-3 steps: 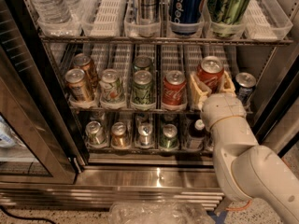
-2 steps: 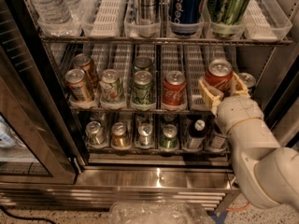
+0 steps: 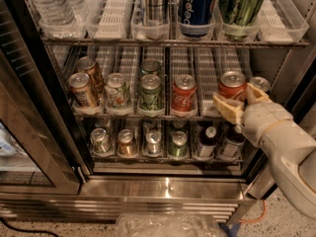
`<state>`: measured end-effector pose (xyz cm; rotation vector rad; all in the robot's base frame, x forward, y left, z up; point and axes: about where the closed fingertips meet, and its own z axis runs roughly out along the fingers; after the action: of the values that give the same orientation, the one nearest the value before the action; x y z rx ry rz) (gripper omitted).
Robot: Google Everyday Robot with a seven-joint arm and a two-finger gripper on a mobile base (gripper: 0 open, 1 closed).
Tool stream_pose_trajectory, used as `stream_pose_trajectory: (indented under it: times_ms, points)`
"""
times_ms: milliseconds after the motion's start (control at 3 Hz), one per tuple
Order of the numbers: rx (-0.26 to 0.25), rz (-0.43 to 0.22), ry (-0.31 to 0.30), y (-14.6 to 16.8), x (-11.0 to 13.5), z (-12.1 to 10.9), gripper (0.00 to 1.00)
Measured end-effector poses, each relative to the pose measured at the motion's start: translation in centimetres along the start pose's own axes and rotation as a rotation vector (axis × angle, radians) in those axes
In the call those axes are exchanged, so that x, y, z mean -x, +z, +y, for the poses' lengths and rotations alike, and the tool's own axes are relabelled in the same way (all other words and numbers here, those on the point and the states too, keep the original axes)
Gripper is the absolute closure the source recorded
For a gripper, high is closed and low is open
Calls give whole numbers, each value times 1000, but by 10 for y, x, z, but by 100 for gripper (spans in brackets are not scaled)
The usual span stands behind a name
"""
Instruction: Pick coke can from middle shelf of fridge
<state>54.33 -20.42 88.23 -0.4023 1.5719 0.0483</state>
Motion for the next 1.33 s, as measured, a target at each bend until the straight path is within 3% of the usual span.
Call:
stream_pose_trajectory:
  times_ms: [333,667,1000,1333]
  points:
    - [187,21,130,23,28,62,100]
    - [364,40,173,29,62,119,100]
    - [434,55,231,30,63,131,100]
    - [435,55,230,30,63,132,100]
